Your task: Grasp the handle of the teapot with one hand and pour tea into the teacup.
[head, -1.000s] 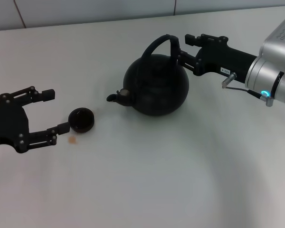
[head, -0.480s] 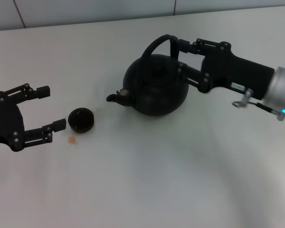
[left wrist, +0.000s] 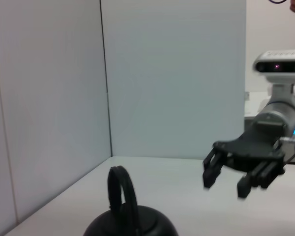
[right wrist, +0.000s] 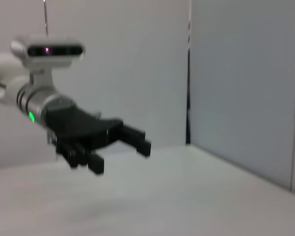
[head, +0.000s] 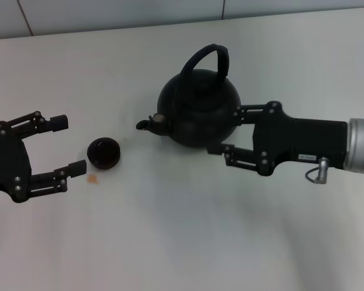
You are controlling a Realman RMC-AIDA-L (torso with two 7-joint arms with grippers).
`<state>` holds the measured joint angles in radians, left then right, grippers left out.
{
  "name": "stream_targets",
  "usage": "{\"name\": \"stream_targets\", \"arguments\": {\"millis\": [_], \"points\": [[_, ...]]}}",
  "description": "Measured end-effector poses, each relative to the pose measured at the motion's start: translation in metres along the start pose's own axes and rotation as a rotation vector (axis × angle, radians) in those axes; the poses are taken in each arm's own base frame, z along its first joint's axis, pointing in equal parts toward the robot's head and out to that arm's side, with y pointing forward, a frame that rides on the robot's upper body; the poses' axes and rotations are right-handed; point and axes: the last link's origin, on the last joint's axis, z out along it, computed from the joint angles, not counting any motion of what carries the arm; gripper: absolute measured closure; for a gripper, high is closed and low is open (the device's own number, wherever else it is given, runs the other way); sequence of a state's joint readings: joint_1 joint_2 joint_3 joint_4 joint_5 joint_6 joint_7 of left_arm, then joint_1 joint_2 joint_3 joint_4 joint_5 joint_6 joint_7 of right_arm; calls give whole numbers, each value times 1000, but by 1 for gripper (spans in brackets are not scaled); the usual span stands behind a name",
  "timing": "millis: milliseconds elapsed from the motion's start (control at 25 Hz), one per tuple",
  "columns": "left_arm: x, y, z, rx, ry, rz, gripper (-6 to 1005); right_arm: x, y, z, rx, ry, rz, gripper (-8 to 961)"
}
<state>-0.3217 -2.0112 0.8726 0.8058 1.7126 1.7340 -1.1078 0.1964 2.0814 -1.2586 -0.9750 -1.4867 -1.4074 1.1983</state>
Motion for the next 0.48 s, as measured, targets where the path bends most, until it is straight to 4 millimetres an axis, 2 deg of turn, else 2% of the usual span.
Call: {"name": "stream_targets", "arguments": {"millis": [120, 480], "points": [[1, 2, -1, -13, 4, -9, 197, -2, 1, 9, -29, 53, -13, 475], [-1, 4, -2, -20, -2, -33, 197, -16, 4, 21, -51, 61, -90, 475]]}}
